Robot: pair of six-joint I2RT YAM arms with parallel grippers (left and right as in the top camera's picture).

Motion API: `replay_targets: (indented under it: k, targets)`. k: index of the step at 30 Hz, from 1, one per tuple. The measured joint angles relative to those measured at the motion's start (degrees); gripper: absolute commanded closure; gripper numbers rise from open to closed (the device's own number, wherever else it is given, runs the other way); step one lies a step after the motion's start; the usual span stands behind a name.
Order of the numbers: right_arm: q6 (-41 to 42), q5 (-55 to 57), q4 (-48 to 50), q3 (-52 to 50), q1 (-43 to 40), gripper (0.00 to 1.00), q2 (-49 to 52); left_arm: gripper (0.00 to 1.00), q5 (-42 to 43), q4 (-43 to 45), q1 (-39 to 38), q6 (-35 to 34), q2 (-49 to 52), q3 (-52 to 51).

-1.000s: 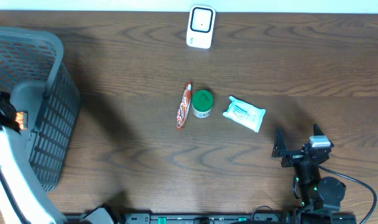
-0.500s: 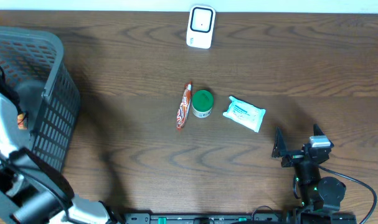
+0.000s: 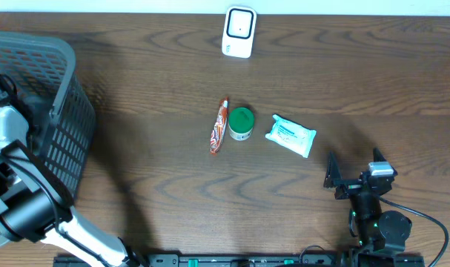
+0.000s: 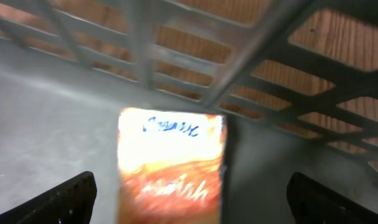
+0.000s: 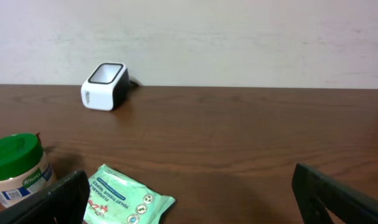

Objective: Scan the item barcode
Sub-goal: 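Grasp the Kleenex pack with the left gripper and lift toward scanner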

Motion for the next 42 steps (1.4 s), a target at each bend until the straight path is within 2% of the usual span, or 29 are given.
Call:
replay_targets:
  k: [10, 11, 13, 15, 17, 24, 28, 34, 39, 42]
  targets:
    - [0.00, 0.00, 0.02, 0.00, 0.00, 0.01, 0.00, 0.04, 0.50, 5.31, 0.00, 0.48, 4.46, 0.70]
    - [-0.02, 0.00, 0.02, 0.00, 0.00, 0.01, 0.00, 0.10, 0.46, 5.33, -0.02, 0.52, 4.52, 0.79]
    - [0.00, 0.00, 0.02, 0.00, 0.00, 0.01, 0.00, 0.41, 0.39, 5.35, 0.00, 1.33, 4.70, 0.81]
    - [0.00, 0.00, 0.00, 0.00, 0.00, 0.01, 0.00, 0.52, 0.35, 5.40, -0.02, 2.19, 4.87, 0.85]
    - [0.00, 0.00, 0.00, 0.00, 0.00, 0.01, 0.00, 0.56, 0.57, 5.44, 0.00, 3.39, 4.94, 0.85]
    - [-0.02, 0.00, 0.00, 0.00, 0.00, 0.01, 0.00, 0.55, 1.64, 3.13, 0.00, 5.64, 3.74, 0.81]
    - [0.00, 0.00, 0.00, 0.00, 0.00, 0.01, 0.00, 0.56, 3.34, 1.09, -0.02, 6.36, -1.31, 0.02]
    - [0.00, 0.00, 0.00, 0.00, 0.00, 0.01, 0.00, 0.55, 8.31, 0.94, 0.00, 7.43, -22.18, -0.15]
    - [0.00, 0.00, 0.02, 0.00, 0.00, 0.01, 0.00, 0.56, 20.02, 0.66, -1.14, 7.78, -39.98, 0.68]
    - [-0.02, 0.00, 0.00, 0.00, 0.00, 0.01, 0.00, 0.56, 26.51, -1.57, -6.49, 7.78, -45.42, 1.03]
